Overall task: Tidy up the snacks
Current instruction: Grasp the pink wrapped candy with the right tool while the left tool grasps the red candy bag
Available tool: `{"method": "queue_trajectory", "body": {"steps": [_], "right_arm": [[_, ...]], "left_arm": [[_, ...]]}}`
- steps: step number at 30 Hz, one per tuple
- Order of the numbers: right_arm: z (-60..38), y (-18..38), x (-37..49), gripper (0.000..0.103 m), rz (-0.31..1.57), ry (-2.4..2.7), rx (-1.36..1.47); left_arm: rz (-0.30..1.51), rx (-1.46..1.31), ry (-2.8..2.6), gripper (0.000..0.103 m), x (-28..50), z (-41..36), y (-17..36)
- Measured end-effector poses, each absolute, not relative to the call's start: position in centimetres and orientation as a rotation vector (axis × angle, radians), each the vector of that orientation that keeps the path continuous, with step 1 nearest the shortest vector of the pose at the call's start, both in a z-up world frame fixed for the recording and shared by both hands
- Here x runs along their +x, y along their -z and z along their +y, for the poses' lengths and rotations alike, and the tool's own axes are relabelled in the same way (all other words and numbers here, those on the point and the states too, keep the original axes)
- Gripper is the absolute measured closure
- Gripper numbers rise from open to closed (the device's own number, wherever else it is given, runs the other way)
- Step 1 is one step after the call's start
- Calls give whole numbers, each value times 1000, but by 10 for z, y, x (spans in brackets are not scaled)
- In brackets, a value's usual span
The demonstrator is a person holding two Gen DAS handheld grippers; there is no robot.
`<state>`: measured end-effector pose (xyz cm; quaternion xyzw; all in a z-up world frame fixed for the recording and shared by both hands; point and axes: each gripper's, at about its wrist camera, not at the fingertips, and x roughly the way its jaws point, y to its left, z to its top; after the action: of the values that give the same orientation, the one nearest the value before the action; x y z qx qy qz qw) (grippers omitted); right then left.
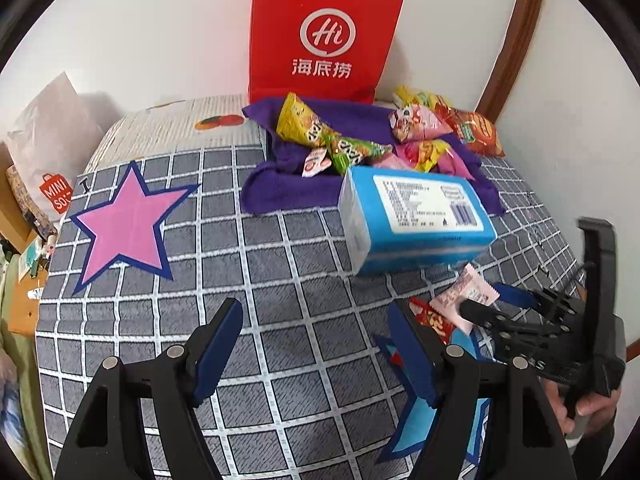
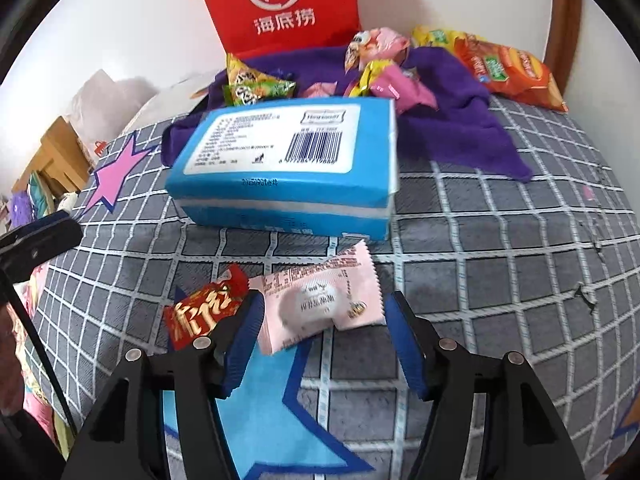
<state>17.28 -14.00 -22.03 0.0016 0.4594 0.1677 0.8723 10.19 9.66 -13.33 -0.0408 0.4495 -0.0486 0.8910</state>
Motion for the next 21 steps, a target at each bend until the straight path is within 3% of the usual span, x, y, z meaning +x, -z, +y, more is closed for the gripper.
{"method": "queue_trajectory", "body": {"steps": [7, 11, 14, 21], "right_arm": [[-122, 238, 178, 36, 945, -337, -58], [-120, 239, 175, 50, 919, -344, -84], [-124, 238, 171, 66, 921, -379, -67], [-142, 225, 153, 70, 875, -398, -49]], "left_arm": [[958, -83, 87, 31, 103, 97, 143], [970, -87, 95, 31, 104, 92, 148], [974, -74, 119, 31, 104, 82, 150], [997, -48, 202, 31, 108, 52, 160]]}}
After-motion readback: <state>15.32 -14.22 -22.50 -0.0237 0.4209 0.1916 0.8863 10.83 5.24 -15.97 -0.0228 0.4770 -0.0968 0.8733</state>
